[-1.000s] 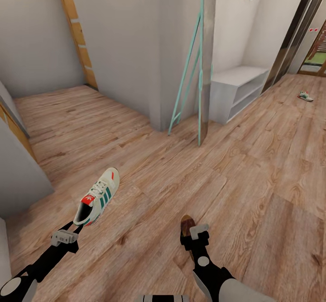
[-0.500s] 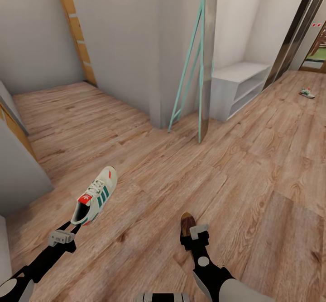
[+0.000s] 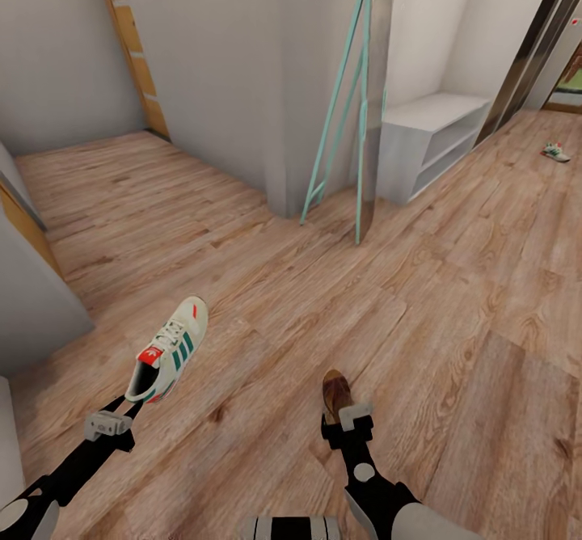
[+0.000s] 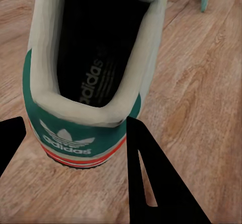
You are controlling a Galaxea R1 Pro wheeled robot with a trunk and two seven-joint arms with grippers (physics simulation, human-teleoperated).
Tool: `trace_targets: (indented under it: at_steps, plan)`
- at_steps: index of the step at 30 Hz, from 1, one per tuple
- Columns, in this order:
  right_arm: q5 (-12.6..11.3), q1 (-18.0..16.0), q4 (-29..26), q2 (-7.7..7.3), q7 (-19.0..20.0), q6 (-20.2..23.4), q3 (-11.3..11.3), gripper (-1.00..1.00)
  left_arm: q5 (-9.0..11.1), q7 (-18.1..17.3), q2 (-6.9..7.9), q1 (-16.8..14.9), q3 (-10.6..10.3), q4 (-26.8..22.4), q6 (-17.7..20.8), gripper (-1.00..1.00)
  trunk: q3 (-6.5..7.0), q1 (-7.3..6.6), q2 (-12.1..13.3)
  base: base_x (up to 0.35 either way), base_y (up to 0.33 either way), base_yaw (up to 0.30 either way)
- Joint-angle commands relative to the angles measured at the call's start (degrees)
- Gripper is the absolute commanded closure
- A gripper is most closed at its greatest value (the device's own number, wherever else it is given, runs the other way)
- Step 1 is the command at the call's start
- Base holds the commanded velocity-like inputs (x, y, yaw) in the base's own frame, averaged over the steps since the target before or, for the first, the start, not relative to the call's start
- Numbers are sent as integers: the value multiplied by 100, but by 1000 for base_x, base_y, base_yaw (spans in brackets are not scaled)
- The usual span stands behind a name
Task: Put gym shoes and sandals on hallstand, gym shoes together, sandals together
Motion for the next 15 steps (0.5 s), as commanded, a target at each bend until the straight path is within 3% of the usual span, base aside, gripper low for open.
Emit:
trace_targets:
  at_steps: [1,5,15]
  plan:
    - [38,-3,7,0,-57,-4,33,-100,47,-41,0,-3,5,5,5,100,-27,1,-3,0,0,0]
    - [38,5,7,0,-56,-52,33,-100,48,-41,1,14,5,5,3,100,-115,12,-9,0,0,0]
    - [38,93,7,0,-66,-593,18,-100,56,-92,-22,79,36,-71,8,100,-115,12,-9,0,0,0]
